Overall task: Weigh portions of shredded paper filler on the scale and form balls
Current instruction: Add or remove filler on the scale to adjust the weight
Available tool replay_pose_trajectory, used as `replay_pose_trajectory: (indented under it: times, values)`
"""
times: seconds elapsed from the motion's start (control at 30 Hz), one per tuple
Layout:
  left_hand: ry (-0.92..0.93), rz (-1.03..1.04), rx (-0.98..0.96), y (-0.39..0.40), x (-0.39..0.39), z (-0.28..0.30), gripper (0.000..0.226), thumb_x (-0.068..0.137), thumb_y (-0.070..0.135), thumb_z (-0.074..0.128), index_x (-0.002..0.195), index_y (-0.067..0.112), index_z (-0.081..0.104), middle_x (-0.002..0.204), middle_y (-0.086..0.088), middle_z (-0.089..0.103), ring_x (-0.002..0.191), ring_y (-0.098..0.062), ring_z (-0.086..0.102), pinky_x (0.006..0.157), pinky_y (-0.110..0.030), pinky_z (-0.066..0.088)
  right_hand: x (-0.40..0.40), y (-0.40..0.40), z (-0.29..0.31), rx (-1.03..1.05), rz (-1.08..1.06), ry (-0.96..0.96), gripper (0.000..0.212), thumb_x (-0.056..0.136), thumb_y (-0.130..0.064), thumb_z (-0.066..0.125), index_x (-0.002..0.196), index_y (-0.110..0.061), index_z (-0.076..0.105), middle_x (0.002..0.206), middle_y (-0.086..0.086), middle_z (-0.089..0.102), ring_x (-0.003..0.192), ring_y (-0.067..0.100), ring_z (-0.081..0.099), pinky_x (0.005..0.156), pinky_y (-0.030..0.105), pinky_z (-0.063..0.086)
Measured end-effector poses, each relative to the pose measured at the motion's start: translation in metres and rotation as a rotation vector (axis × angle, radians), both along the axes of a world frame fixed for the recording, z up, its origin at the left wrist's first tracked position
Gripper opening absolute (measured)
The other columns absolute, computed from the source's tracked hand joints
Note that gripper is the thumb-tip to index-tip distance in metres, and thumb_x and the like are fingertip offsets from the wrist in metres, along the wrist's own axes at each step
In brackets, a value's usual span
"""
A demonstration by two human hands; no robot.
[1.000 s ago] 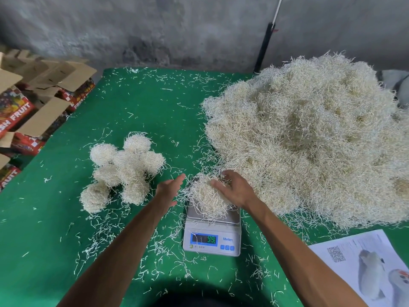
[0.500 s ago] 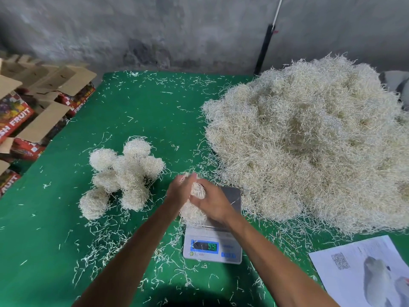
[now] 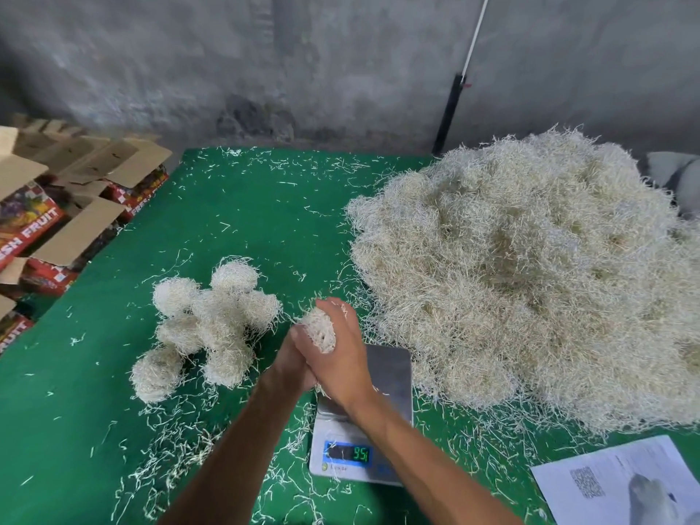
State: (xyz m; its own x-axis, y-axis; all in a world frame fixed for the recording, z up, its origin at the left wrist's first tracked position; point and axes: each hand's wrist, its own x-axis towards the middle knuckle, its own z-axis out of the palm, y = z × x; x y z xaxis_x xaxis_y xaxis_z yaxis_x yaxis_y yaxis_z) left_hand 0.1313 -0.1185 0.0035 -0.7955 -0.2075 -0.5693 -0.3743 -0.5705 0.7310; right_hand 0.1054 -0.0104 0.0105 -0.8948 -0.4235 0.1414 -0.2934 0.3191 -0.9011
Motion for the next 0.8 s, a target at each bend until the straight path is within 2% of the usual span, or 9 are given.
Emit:
replay_pose_trajectory:
  times: [0.1,0.23,0.3,0.37,0.4,0.5,0.57,0.67,0.8]
  values:
    - [0.012,-0.100,0.002,0.008,-0.012,0.019,0.064,0.107,0.046,0.022,0.155,0.004,0.024,0.155,-0.021,0.035,0.135,-0.035,0.037,0.095,-0.038,0.054,-0.020,0.009,0.010,0.014,-0.072,0.007,0.042,0.090,-0.062,0.069,0.123,-0.037,0.060,0.116,-0.017,0.060,0.104,-0.003,0.060,0.084,0.018,0.052]
    - [-0.032,0.008,0.210,0.017,-0.017,0.023,0.055,0.105,0.044,0.036,0.138,0.001,0.047,0.125,-0.024,0.065,0.116,-0.039,0.064,0.090,-0.047,0.054,-0.061,0.016,0.020,-0.202,-0.197,-0.219,0.021,0.087,-0.031,0.075,0.105,-0.029,0.064,0.079,0.000,0.068,0.063,0.018,0.067,0.051,0.038,0.057]
    - [-0.030,0.142,0.259,0.027,-0.016,0.019,0.057,0.103,0.049,0.038,0.132,0.002,0.050,0.134,-0.022,0.059,0.118,-0.034,0.059,0.100,-0.046,0.045,-0.070,0.008,0.027,-0.426,-0.349,-0.439,0.054,0.084,-0.027,0.073,0.135,-0.023,0.057,0.080,-0.005,0.066,0.068,0.013,0.064,0.059,0.028,0.053]
    - [-0.032,0.205,0.280,0.037,-0.021,0.017,0.046,0.103,0.045,0.039,0.125,0.008,0.056,0.117,-0.017,0.065,0.107,-0.032,0.063,0.095,-0.044,0.051,-0.069,-0.006,0.033,-0.568,-0.452,-0.667,0.093,0.079,-0.034,0.073,0.158,-0.013,0.029,0.122,0.007,0.062,0.111,0.018,0.062,0.093,0.038,0.053]
    - [-0.009,0.187,0.323,0.044,-0.023,0.018,0.039,0.104,0.039,0.038,0.116,0.009,0.060,0.103,-0.016,0.068,0.095,-0.031,0.066,0.085,-0.042,0.056,-0.068,-0.011,0.032,-0.642,-0.487,-0.752,0.095,0.075,-0.035,0.074,0.156,-0.012,0.030,0.129,0.009,0.060,0.117,0.022,0.059,0.094,0.042,0.051]
    - [0.045,0.177,0.455,0.052,-0.022,0.017,0.034,0.098,0.030,0.045,0.100,0.007,0.071,0.088,-0.014,0.071,0.079,-0.027,0.069,0.072,-0.034,0.057,-0.067,-0.015,0.039,-0.826,-0.534,-0.859,0.041,0.071,-0.031,0.077,0.099,-0.021,0.049,0.072,-0.002,0.057,0.059,0.016,0.053,0.051,0.029,0.046]
    - [-0.018,0.279,0.447,0.045,-0.018,0.010,0.029,0.098,0.030,0.050,0.102,0.006,0.066,0.084,-0.012,0.072,0.079,-0.024,0.068,0.070,-0.031,0.057,-0.074,-0.010,0.049,-0.785,-0.540,-0.767,0.043,0.065,-0.037,0.076,0.084,-0.030,0.038,0.075,-0.007,0.040,0.060,0.011,0.036,0.046,0.027,0.035]
    - [-0.025,0.464,0.540,0.032,-0.012,-0.003,0.040,0.098,0.030,0.053,0.126,0.001,0.054,0.112,-0.018,0.068,0.105,-0.031,0.065,0.089,-0.049,0.056,-0.085,-0.001,0.068,-0.829,-0.558,-0.741,0.049,0.061,-0.039,0.075,0.096,-0.024,0.043,0.085,-0.005,0.037,0.069,0.012,0.035,0.060,0.032,0.036]
    - [-0.005,0.326,0.622,0.036,-0.014,0.001,0.072,0.087,0.066,0.055,0.130,0.008,0.056,0.132,-0.022,0.058,0.119,-0.043,0.056,0.092,-0.067,0.048,-0.078,0.002,0.065,-0.741,-0.538,-0.641,0.087,0.062,-0.047,0.073,0.134,-0.006,0.047,0.113,0.009,0.049,0.097,0.022,0.049,0.082,0.039,0.044]
